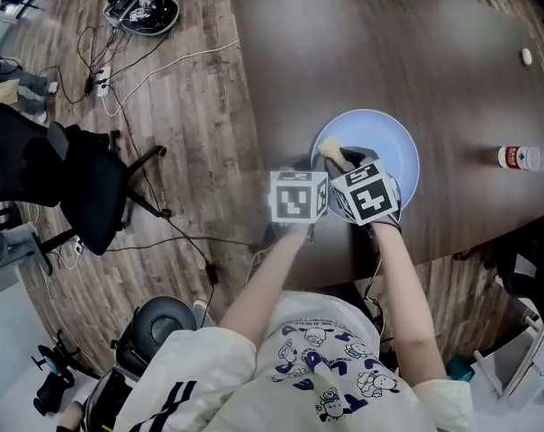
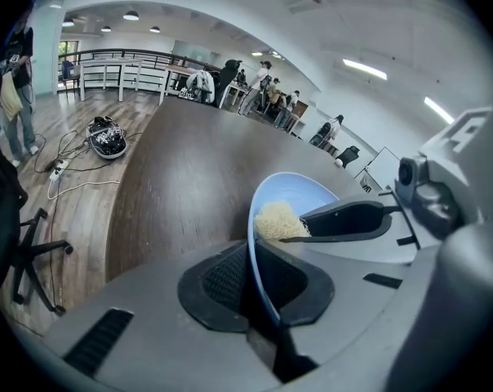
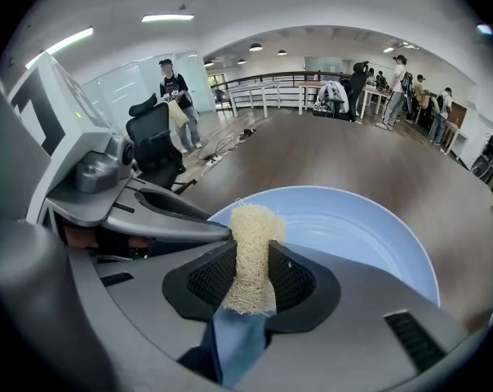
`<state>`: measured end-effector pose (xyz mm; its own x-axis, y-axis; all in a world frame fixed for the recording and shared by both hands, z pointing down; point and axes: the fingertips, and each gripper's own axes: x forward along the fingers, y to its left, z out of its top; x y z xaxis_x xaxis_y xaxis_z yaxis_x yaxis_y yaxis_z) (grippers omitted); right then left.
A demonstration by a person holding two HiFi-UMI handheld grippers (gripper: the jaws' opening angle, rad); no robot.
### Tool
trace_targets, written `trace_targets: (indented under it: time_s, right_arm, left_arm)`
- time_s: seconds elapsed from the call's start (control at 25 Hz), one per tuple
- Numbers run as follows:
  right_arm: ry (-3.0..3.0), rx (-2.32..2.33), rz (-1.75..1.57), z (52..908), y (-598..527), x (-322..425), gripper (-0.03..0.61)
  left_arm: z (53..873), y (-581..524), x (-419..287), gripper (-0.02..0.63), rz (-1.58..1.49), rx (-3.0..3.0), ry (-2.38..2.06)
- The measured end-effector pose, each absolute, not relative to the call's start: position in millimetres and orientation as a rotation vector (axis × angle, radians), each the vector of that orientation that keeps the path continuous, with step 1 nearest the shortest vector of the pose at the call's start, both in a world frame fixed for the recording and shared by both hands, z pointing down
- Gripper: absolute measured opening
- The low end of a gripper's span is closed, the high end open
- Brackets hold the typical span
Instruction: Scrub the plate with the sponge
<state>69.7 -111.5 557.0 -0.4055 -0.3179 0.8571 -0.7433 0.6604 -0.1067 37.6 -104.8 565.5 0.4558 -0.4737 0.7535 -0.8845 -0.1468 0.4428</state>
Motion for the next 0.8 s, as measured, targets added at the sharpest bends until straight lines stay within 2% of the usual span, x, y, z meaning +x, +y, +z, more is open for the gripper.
trace_targets:
  time_s: [0.8]
  right_arm:
    - [-1.936,0.963,0.663,560.2,-148.2,90.6,0.12]
  left_arm:
    - [567.0,-105.2,41.2,0.032,0.591,1.785,-1.153]
